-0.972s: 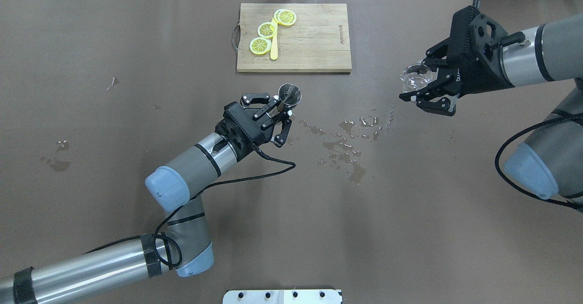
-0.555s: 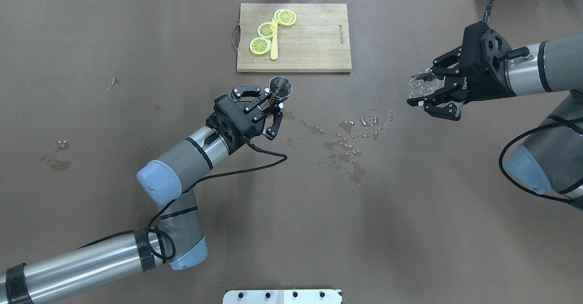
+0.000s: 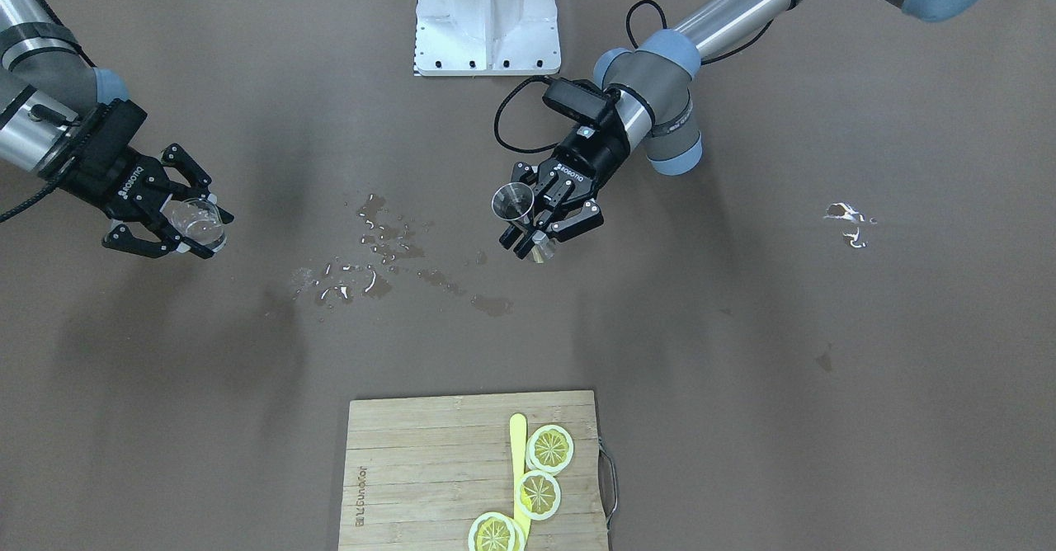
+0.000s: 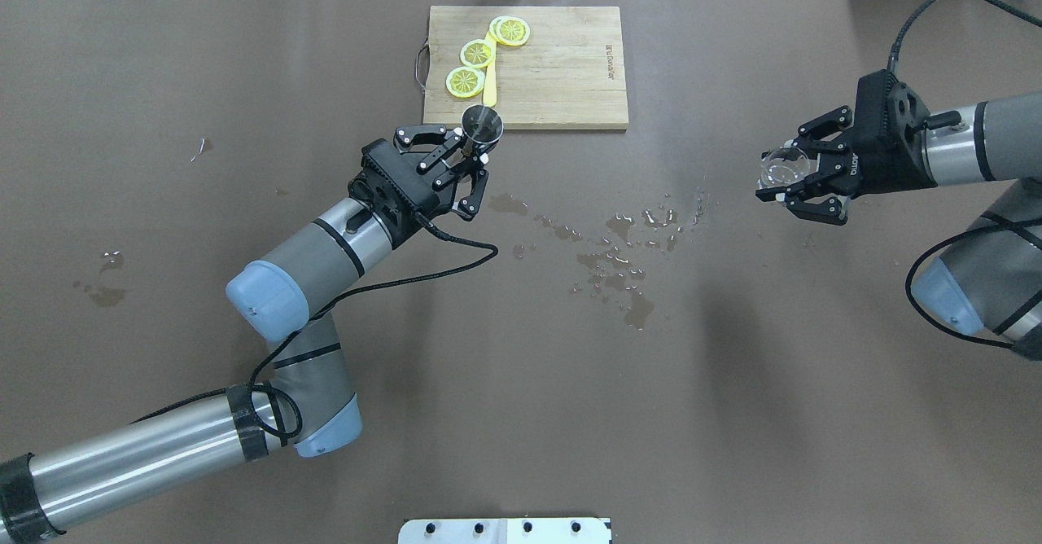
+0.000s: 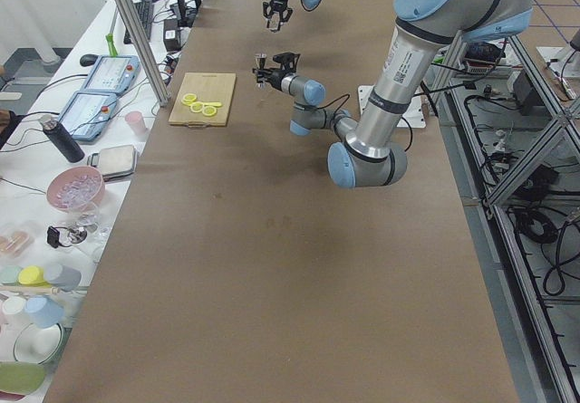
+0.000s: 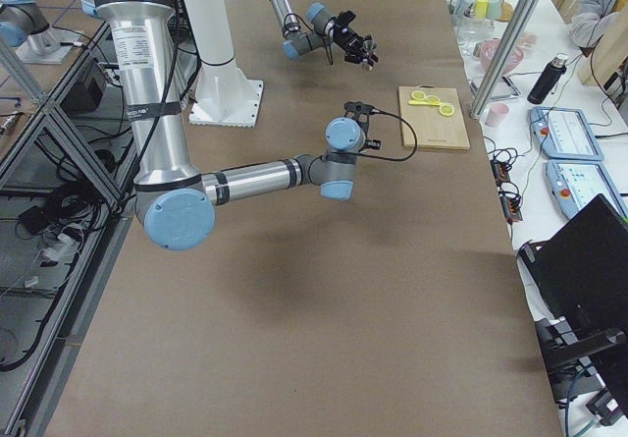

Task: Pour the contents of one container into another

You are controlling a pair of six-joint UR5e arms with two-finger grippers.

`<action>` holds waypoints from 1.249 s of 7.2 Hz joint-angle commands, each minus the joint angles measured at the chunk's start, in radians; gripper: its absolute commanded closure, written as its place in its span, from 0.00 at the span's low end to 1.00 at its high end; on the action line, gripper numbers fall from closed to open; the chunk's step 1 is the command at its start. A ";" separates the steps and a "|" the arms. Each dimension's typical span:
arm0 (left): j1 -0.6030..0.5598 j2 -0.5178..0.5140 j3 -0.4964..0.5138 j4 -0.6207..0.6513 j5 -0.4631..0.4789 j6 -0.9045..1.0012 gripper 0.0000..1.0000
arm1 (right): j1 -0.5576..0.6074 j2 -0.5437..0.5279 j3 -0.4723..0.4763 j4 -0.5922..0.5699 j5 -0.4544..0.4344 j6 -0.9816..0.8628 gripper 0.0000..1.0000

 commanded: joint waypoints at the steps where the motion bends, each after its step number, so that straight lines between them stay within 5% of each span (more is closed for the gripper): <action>1: -0.019 0.108 -0.091 -0.001 -0.017 -0.005 1.00 | 0.003 -0.013 -0.168 0.209 0.010 0.000 1.00; 3: -0.051 0.208 -0.184 0.005 -0.014 -0.006 1.00 | 0.003 0.001 -0.275 0.309 0.009 0.000 1.00; 7: -0.106 0.380 -0.200 -0.087 -0.008 -0.115 1.00 | -0.002 0.033 -0.423 0.428 0.010 -0.003 1.00; 9: -0.134 0.377 -0.193 -0.069 0.002 -0.192 1.00 | -0.003 0.047 -0.461 0.443 0.009 -0.003 1.00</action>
